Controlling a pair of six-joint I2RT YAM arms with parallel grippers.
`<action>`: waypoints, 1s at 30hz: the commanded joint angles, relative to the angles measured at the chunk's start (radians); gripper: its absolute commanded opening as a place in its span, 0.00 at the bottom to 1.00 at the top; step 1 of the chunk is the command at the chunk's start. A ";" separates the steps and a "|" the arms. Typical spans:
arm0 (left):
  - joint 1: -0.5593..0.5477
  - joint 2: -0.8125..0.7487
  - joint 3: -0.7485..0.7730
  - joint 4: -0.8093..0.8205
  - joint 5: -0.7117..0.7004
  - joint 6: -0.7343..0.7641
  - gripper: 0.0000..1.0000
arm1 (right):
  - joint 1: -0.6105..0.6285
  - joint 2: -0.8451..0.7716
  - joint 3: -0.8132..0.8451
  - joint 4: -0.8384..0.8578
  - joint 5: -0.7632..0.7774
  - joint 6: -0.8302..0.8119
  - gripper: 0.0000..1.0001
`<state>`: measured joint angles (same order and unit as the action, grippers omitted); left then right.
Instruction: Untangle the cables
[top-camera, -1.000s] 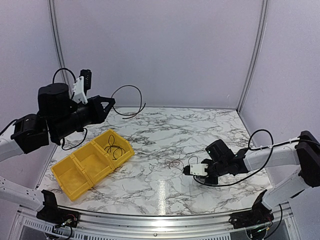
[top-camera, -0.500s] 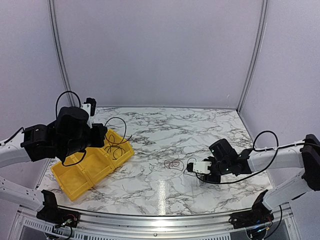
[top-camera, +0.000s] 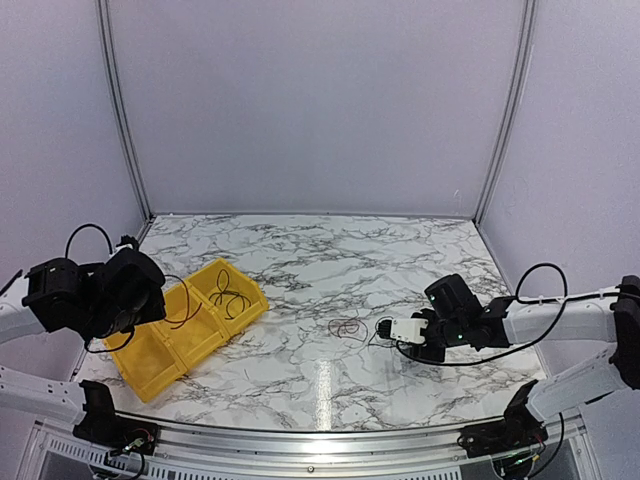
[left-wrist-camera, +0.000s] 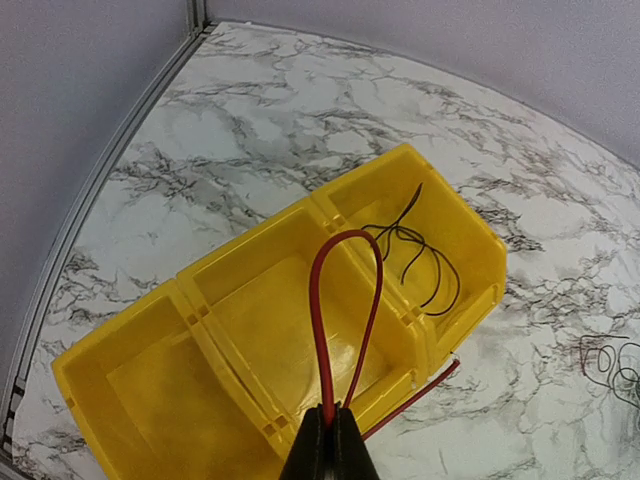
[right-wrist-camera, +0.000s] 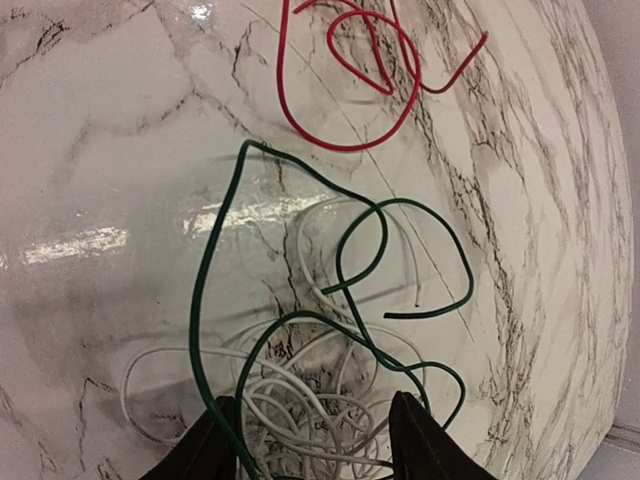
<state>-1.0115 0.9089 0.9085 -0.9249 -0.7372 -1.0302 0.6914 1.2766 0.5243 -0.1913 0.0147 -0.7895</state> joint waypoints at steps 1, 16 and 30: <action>0.006 -0.048 -0.057 -0.238 -0.009 -0.243 0.00 | -0.008 -0.014 -0.003 -0.009 0.013 -0.001 0.52; 0.008 -0.095 -0.079 -0.515 -0.069 -0.536 0.00 | -0.008 -0.016 -0.005 -0.019 0.011 -0.006 0.52; 0.007 0.048 -0.148 -0.438 0.021 -0.528 0.02 | -0.006 -0.010 -0.006 -0.027 0.008 -0.009 0.52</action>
<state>-1.0069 0.9470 0.7650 -1.3628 -0.7162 -1.5532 0.6910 1.2766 0.5243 -0.1978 0.0143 -0.7940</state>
